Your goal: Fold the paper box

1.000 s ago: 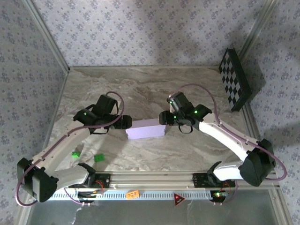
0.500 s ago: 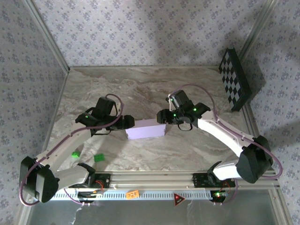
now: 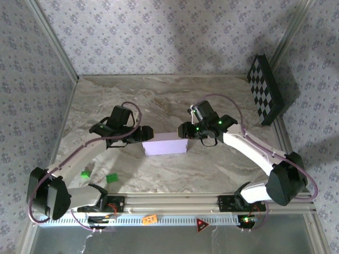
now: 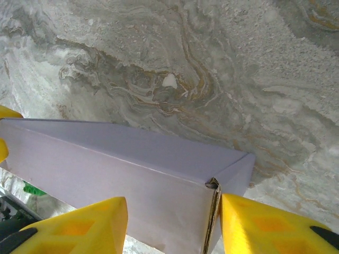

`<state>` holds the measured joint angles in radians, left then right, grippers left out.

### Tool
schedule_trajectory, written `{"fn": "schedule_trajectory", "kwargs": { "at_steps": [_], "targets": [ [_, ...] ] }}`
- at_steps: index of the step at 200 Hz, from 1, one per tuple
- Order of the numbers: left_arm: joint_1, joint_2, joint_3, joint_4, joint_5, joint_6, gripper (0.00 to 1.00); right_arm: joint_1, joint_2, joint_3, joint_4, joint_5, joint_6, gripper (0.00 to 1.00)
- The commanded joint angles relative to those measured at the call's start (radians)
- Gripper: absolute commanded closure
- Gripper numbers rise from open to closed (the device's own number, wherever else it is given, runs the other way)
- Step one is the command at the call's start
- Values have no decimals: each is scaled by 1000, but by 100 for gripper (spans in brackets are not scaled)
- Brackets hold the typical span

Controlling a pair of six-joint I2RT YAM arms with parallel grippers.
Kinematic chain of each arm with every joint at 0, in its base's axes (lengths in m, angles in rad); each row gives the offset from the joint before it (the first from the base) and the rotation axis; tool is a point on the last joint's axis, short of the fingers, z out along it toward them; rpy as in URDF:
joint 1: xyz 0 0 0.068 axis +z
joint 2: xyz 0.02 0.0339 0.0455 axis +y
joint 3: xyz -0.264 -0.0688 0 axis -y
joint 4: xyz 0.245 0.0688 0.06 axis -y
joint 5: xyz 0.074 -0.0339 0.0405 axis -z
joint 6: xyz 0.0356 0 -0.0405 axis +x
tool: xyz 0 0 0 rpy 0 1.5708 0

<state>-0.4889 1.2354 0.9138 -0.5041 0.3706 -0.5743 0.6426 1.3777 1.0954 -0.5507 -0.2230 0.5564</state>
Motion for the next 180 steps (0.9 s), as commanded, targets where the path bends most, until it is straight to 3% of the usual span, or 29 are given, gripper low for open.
{"fn": "schedule_trajectory", "kwargs": {
  "at_steps": [1,41,111,144,180],
  "targets": [
    [-4,41,82,56,47,35,31,5,30,74,32,-24,-19,52],
    [27,179,232,37,58,106,32,-23,117,205,35,-11,-55,53],
    [82,427,489,23,79,240,33,-78,285,392,13,148,-202,53],
    [90,500,494,60,115,249,35,-85,314,363,33,184,-240,53],
    [87,464,403,114,176,225,34,-66,277,276,50,166,-225,53]
  ]
}}
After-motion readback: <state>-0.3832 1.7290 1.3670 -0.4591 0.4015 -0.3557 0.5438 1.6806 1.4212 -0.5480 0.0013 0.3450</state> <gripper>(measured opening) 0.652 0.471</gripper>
